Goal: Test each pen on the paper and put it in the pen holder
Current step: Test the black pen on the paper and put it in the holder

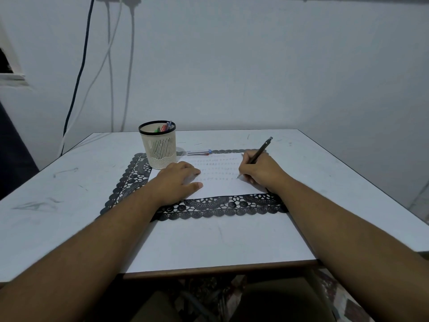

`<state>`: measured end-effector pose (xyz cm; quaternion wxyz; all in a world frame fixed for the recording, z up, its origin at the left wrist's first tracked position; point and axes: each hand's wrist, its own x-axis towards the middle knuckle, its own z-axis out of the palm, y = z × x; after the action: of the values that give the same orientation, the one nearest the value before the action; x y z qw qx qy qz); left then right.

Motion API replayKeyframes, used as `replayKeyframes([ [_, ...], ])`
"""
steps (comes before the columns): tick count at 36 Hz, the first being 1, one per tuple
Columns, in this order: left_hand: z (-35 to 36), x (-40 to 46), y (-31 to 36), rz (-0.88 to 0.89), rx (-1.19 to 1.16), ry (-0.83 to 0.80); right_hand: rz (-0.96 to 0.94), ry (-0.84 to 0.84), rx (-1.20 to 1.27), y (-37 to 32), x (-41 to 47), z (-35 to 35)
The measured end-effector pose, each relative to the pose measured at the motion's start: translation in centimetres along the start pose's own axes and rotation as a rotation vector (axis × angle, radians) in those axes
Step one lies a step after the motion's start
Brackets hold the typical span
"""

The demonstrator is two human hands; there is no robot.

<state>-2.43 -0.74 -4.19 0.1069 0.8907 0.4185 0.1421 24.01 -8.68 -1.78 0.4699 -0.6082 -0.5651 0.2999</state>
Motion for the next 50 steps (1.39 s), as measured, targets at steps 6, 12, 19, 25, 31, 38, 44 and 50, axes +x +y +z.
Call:
replayKeyframes([
  [6, -0.15, -0.11, -0.15, -0.018, -0.018, -0.020, -0.012, -0.030, 0.002, -0.24, -0.34, 0.03],
  [12, -0.03, 0.02, -0.20, -0.008, -0.005, -0.025, -0.001, 0.047, 0.001, 0.03, -0.32, -0.69],
  [19, 0.14, 0.08, -0.52, -0.001, -0.009, -0.011, -0.005, 0.023, -0.036, -0.03, -0.41, -0.43],
  [25, 0.17, 0.14, -0.50, -0.001, -0.004, -0.002, -0.005, 0.024, -0.066, -0.05, -0.29, -0.41],
  [31, 0.13, 0.10, -0.26, -0.001, 0.006, -0.002, 0.011, 0.051, -0.096, 0.14, -0.11, -0.45],
  [38, -0.01, 0.00, -0.02, -0.004, -0.004, -0.006, -0.020, 0.017, -0.086, 0.06, -0.29, -0.48],
  [44, 0.01, -0.03, -0.03, -0.004, -0.005, -0.005, -0.016, 0.040, -0.115, 0.20, -0.11, -0.50],
  [50, -0.03, -0.02, 0.02, -0.006, -0.004, -0.010, -0.016, 0.042, -0.116, 0.06, -0.12, -0.41],
])
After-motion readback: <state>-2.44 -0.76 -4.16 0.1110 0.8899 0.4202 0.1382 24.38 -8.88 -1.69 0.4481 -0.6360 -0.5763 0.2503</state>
